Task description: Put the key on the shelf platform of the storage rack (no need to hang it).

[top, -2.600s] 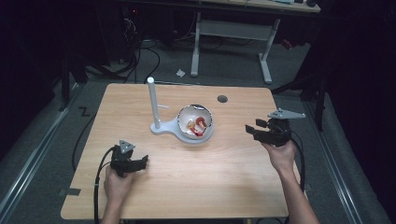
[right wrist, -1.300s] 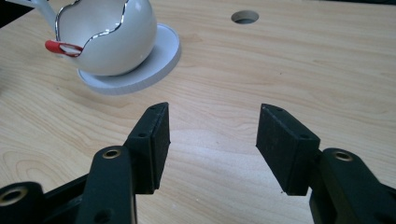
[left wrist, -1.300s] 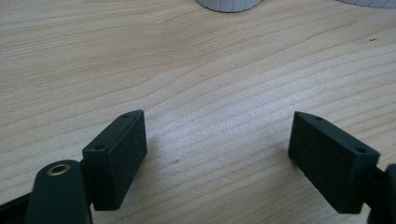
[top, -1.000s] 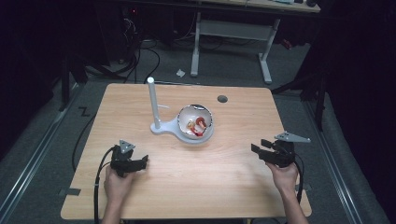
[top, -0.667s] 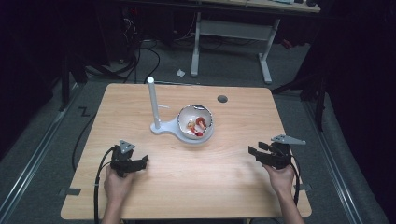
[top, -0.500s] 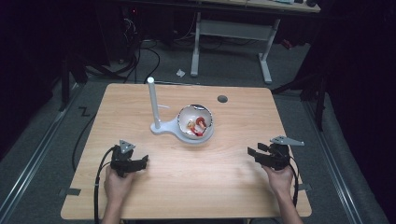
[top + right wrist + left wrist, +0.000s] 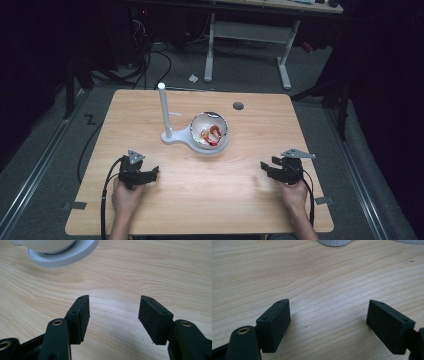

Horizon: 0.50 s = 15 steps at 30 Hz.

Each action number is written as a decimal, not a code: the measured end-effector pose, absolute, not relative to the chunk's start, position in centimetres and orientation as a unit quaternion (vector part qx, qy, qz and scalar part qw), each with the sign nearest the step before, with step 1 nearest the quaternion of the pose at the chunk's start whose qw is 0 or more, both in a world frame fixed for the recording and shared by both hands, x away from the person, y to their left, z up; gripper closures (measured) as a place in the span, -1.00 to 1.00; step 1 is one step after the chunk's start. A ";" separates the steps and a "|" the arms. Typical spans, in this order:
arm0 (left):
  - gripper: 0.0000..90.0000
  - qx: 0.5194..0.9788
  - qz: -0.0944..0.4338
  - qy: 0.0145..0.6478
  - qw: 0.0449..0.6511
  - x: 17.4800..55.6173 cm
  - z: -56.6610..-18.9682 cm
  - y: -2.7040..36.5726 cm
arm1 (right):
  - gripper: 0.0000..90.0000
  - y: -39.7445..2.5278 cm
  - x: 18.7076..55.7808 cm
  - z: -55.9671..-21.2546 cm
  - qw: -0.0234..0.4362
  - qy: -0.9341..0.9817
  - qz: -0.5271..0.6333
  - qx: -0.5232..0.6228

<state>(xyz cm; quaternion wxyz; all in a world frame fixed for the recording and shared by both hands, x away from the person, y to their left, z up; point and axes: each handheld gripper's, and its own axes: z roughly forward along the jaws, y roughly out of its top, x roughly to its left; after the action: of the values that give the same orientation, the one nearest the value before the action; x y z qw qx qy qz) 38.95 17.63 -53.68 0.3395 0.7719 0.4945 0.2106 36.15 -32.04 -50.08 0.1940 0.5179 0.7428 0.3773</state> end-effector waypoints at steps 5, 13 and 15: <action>-0.56 0.772 0.211 0.495 0.340 38.9 -53.7 17.6 | -0.08 -31.8 36.3 -50.8 0.206 0.749 0.360 0.517; -0.56 0.772 0.210 0.494 0.340 38.9 -53.7 17.6 | -0.09 -31.4 36.4 -51.8 0.213 0.755 0.342 0.516; -0.56 0.772 0.210 0.494 0.340 38.9 -53.7 17.6 | -0.10 -31.3 36.5 -52.2 0.210 0.757 0.338 0.518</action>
<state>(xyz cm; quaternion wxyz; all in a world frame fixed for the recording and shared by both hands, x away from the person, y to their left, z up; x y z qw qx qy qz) 38.94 17.63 -53.68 0.3395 0.7721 0.4943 0.2104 36.48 -31.25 -52.16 0.2100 0.5179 0.7574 0.3375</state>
